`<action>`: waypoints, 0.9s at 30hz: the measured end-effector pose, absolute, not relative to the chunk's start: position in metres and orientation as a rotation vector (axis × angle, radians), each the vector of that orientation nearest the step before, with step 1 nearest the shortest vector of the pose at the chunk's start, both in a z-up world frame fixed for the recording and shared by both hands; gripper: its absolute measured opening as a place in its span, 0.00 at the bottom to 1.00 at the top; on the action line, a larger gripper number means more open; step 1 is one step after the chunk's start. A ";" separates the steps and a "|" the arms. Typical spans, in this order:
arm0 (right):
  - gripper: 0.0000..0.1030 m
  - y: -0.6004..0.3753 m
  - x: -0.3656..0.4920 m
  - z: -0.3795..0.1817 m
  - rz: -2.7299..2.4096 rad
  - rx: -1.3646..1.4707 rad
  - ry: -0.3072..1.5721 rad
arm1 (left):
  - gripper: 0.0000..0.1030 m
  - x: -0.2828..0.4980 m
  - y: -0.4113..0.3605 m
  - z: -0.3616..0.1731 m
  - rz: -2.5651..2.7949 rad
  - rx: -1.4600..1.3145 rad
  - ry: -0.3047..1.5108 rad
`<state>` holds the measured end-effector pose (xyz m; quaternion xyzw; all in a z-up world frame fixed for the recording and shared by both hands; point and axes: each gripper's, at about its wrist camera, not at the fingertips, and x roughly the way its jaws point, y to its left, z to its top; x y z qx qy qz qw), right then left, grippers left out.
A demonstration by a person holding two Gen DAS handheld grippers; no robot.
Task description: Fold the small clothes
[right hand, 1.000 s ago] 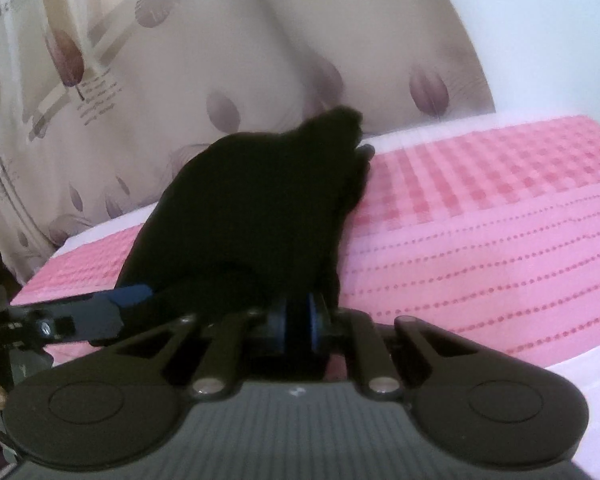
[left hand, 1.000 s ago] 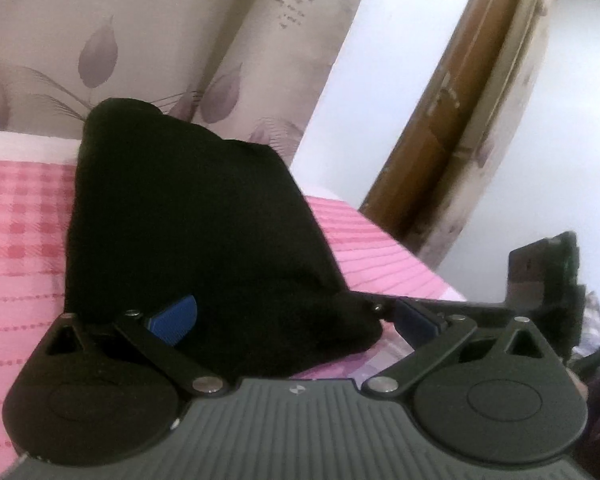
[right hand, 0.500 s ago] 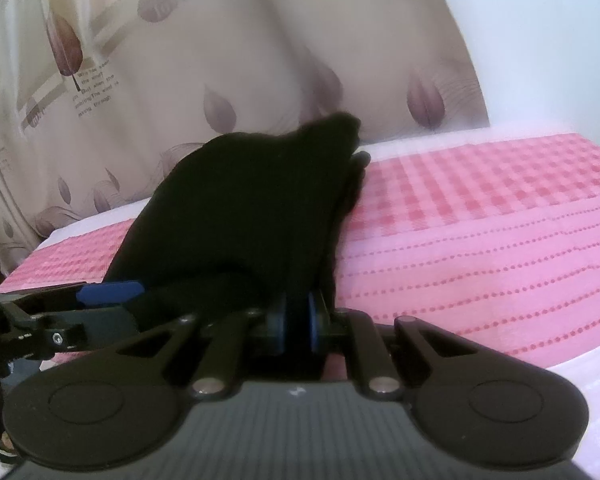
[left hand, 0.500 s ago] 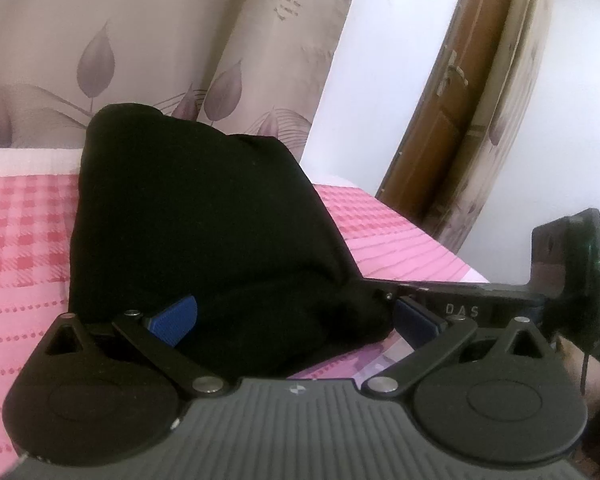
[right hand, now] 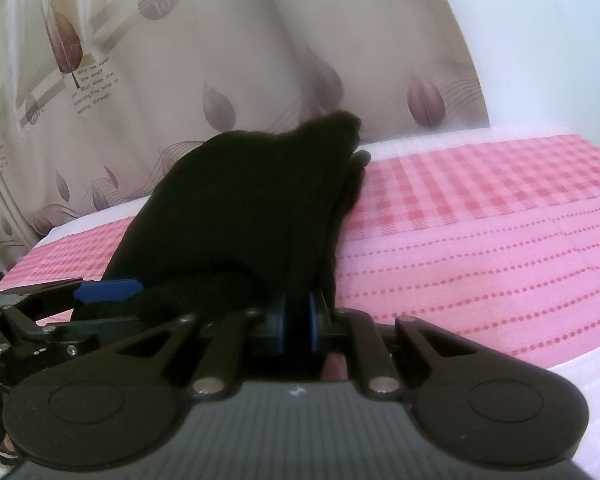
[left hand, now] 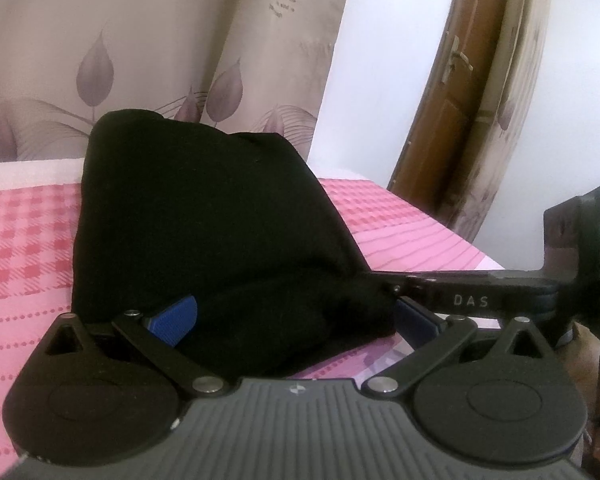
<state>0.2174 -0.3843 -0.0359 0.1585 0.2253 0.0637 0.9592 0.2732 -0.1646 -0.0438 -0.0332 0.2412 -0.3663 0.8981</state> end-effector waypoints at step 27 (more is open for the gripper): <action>0.10 -0.430 0.396 -0.015 0.087 0.441 0.466 | 1.00 0.270 -0.166 -0.043 -0.795 -0.047 0.512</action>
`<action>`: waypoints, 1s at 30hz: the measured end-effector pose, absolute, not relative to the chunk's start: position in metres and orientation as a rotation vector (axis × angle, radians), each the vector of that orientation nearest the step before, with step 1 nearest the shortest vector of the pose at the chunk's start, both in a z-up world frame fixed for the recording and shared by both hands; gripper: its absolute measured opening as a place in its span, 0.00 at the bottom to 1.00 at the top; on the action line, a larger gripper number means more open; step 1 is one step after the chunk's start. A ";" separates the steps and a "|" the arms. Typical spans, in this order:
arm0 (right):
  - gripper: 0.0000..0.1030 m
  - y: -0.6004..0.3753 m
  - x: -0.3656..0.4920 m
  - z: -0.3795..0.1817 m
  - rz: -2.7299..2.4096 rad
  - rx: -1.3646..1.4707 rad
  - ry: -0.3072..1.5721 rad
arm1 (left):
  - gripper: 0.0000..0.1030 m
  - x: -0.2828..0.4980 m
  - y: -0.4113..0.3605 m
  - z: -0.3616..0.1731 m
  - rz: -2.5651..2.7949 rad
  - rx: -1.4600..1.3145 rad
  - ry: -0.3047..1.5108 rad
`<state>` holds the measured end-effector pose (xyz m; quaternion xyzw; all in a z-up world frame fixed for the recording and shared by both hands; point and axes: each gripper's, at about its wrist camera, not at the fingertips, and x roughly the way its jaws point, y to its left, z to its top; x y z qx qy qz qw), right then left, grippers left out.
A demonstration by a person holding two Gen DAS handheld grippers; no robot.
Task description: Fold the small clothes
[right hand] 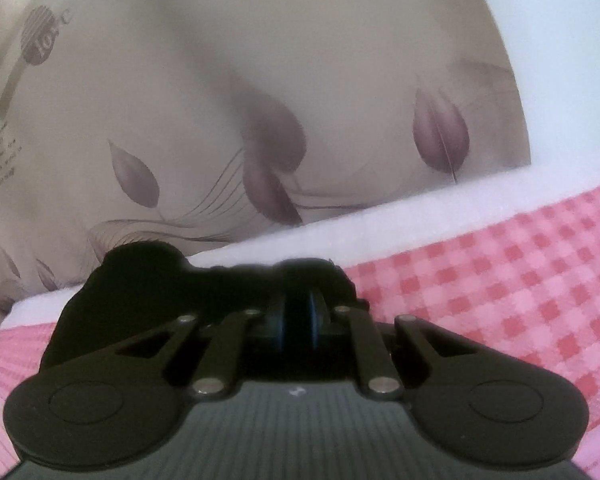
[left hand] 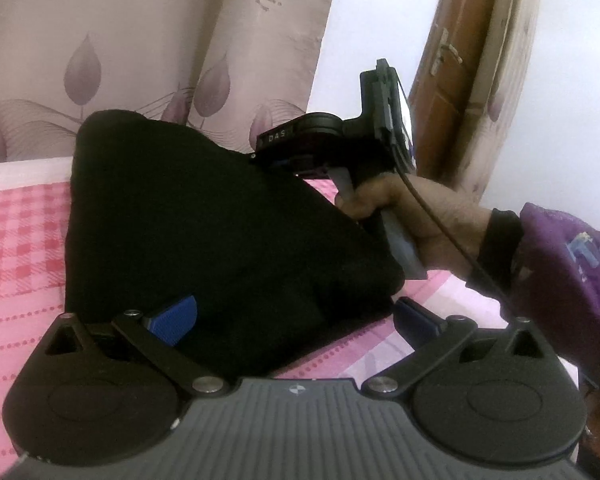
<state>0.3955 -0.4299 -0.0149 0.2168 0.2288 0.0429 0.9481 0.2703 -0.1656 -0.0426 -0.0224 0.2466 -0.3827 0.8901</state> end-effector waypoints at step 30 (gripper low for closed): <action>0.31 -0.420 0.241 -0.001 0.199 0.507 0.375 | 1.00 0.301 -0.070 0.010 -0.683 -0.279 0.476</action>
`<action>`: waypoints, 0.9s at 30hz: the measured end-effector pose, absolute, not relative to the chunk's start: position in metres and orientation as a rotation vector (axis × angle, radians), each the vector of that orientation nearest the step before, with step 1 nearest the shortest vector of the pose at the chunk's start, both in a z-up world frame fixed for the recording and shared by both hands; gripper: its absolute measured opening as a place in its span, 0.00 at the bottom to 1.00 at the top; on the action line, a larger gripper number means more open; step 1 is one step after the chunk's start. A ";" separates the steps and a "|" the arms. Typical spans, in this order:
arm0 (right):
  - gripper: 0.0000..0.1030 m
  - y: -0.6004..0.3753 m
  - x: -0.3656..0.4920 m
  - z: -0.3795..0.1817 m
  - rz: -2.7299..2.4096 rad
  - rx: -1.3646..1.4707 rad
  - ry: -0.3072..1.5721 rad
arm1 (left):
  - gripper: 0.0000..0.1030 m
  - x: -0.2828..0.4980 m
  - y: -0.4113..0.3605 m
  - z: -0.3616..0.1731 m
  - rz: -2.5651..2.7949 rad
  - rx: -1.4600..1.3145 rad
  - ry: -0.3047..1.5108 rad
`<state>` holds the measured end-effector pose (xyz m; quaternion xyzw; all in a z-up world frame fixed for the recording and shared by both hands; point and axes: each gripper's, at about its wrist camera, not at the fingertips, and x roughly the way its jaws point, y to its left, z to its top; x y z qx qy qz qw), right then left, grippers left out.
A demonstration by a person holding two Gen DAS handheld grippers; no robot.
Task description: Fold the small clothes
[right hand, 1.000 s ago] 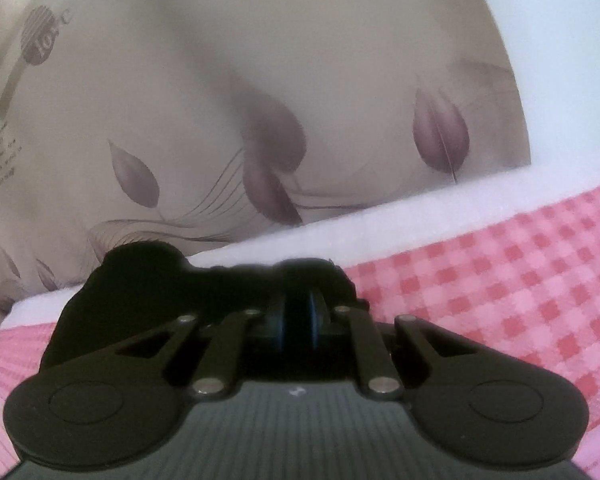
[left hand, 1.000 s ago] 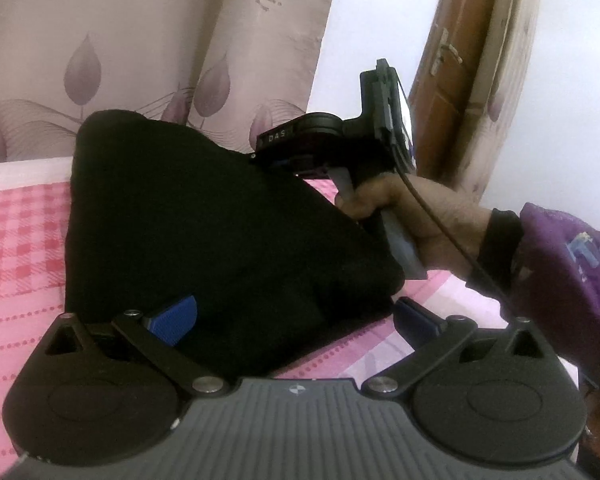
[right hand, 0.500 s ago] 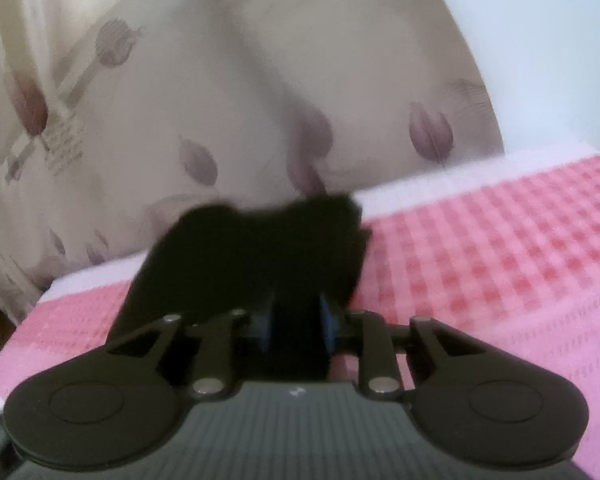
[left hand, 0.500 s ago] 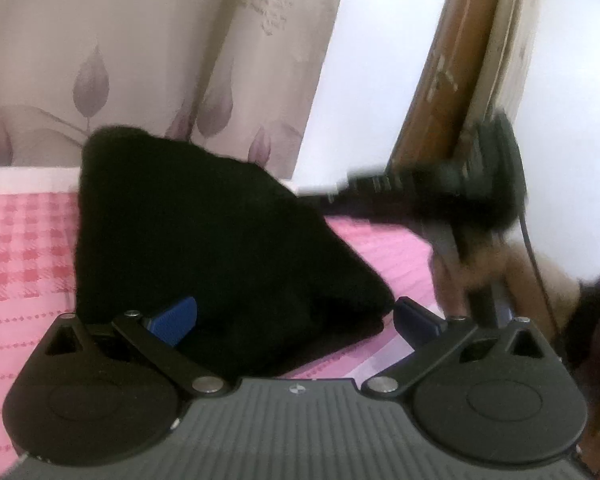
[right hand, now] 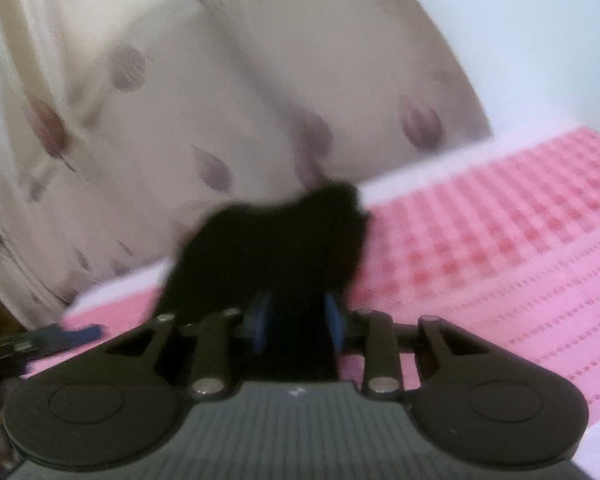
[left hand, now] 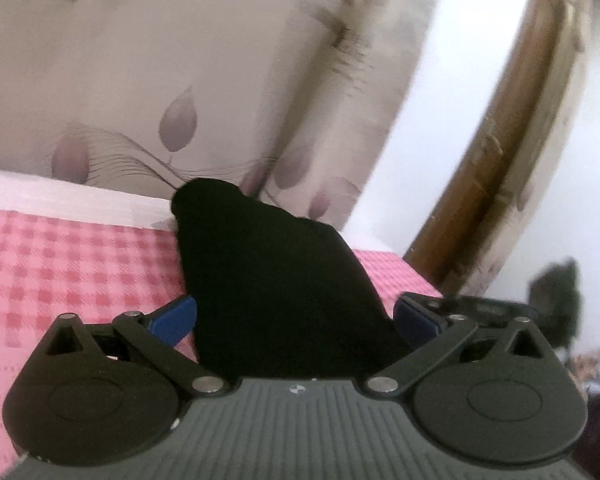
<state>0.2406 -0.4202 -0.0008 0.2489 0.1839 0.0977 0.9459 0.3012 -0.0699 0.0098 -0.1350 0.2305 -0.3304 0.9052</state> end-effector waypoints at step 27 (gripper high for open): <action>0.74 -0.437 0.234 -0.006 0.279 0.570 0.391 | 1.00 0.357 -0.057 -0.014 -0.712 -0.366 0.605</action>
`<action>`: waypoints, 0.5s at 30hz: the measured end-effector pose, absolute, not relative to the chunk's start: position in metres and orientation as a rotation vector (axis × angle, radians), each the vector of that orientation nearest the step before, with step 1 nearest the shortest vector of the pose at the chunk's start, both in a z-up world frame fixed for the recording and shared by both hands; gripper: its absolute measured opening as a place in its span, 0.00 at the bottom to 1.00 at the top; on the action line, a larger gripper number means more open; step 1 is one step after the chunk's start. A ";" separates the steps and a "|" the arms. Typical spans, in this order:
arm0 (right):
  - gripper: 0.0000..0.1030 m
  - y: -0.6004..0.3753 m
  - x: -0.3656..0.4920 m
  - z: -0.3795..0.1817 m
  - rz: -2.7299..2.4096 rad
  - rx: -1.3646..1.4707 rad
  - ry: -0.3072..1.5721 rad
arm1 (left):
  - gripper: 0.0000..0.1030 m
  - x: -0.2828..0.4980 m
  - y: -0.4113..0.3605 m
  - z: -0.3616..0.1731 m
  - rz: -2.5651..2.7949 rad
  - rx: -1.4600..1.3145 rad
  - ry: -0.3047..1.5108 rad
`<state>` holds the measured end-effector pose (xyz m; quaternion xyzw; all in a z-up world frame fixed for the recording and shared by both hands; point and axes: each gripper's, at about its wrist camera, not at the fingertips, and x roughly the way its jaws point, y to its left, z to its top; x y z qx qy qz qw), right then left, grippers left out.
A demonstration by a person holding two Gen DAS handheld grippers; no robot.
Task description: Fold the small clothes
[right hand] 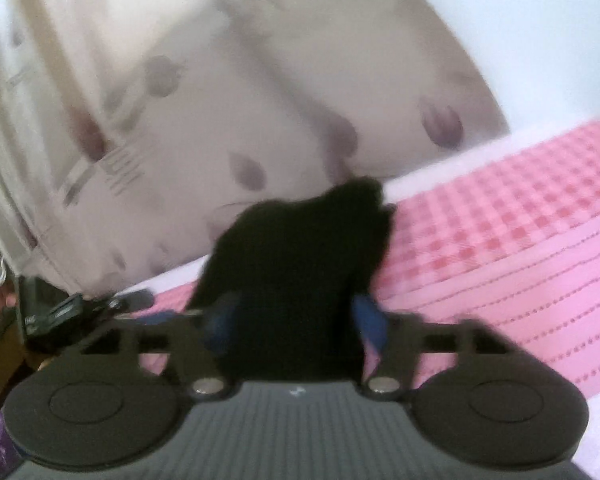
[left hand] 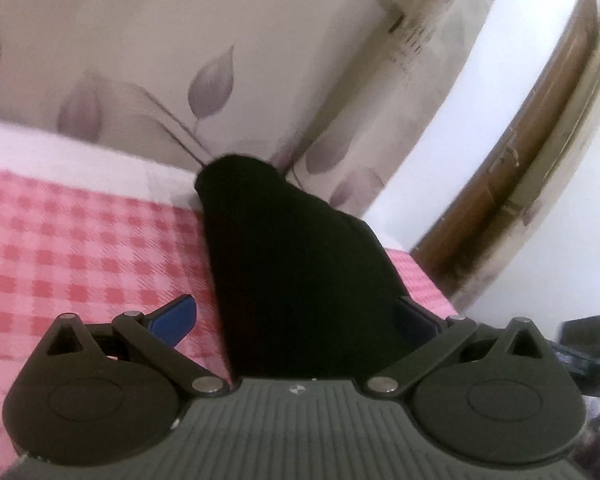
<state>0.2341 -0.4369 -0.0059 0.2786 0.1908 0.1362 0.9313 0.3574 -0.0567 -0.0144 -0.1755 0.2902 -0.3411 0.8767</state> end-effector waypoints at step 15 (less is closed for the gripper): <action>0.74 -0.432 0.340 -0.045 0.467 0.607 0.567 | 0.93 0.432 -0.088 -0.051 -0.906 -0.381 0.744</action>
